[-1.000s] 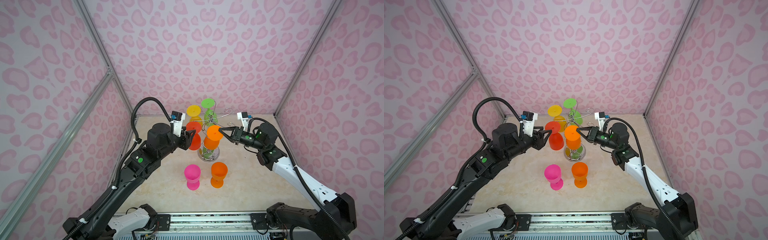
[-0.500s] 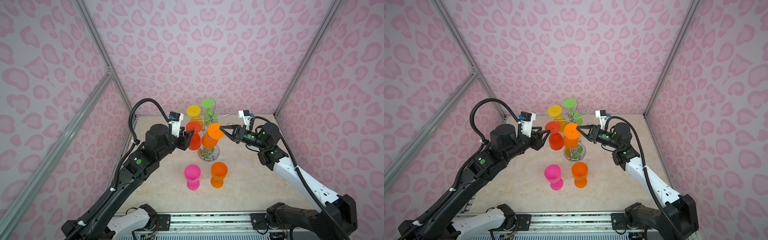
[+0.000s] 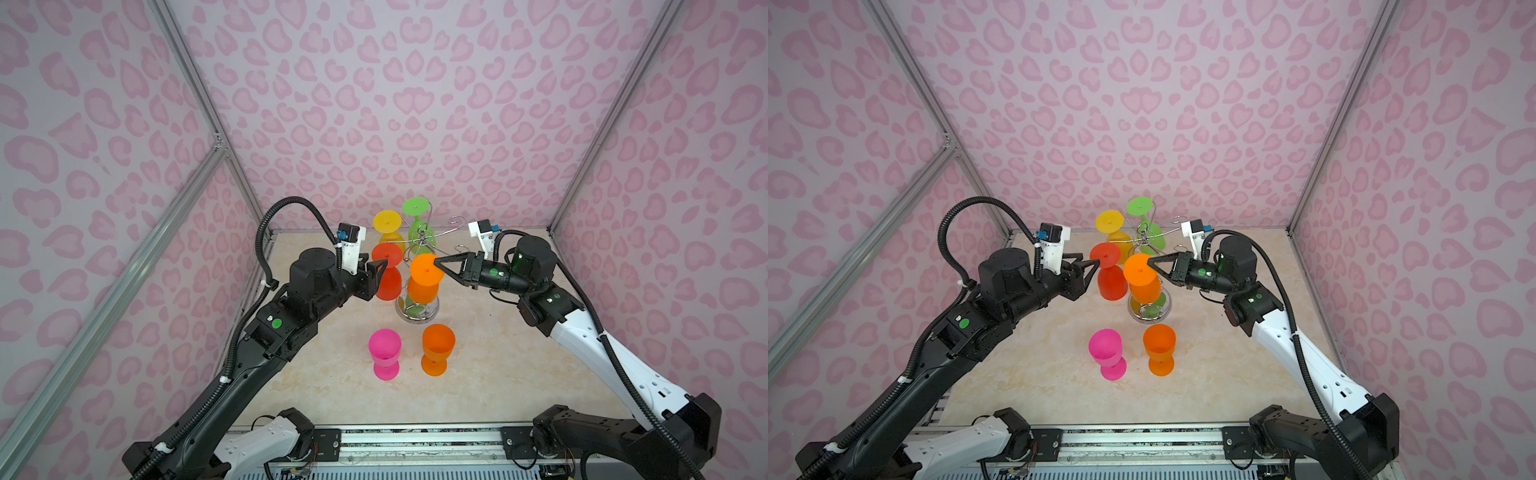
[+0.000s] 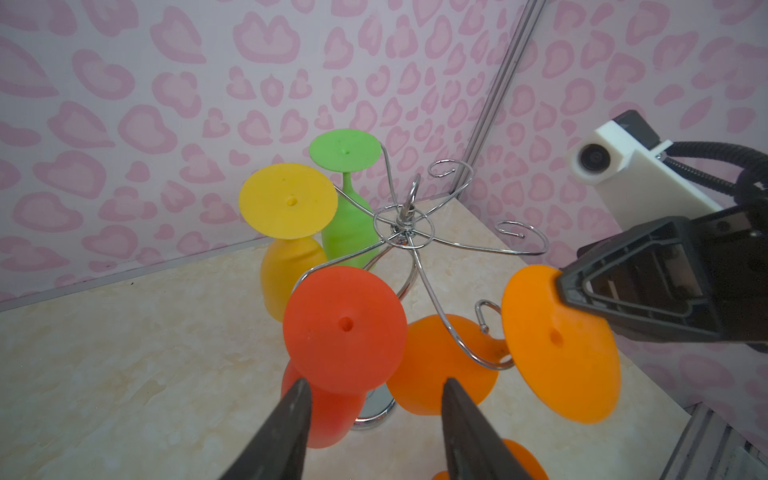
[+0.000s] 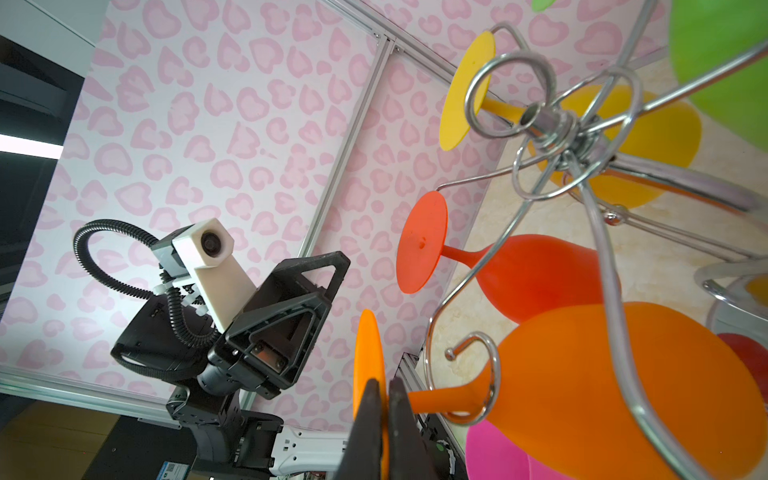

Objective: Take the wine glass off the wine glass rack
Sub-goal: 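Close the right gripper on the orange glass's base on the rack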

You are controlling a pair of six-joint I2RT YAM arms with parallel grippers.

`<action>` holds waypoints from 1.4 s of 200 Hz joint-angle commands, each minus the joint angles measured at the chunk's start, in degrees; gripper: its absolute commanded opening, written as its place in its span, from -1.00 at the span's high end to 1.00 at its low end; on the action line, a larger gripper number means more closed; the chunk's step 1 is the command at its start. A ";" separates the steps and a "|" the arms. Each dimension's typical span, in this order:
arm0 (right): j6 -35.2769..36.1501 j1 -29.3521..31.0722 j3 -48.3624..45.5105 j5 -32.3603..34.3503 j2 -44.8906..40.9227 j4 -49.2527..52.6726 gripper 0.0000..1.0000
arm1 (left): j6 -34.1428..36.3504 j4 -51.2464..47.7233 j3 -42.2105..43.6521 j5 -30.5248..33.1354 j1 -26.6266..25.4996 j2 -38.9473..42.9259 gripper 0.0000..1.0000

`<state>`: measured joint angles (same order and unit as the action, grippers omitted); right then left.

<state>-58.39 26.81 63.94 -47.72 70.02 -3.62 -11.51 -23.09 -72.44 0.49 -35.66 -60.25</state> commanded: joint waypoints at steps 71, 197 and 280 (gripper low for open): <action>5.53 2.82 6.65 2.64 5.18 6.49 0.99 | 0.41 1.56 1.38 -0.49 0.85 1.18 -0.05; 7.68 1.70 11.62 4.46 8.81 10.01 1.00 | 0.60 1.21 3.54 -0.49 1.82 2.90 -0.04; 6.58 -1.63 9.06 4.48 6.19 8.40 1.00 | 0.03 1.12 3.80 -1.25 2.09 3.12 -0.04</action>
<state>-51.88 26.09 73.93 -43.16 77.36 5.85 -11.33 -23.11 -68.75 -0.23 -33.76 -57.43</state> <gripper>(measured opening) 0.049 0.520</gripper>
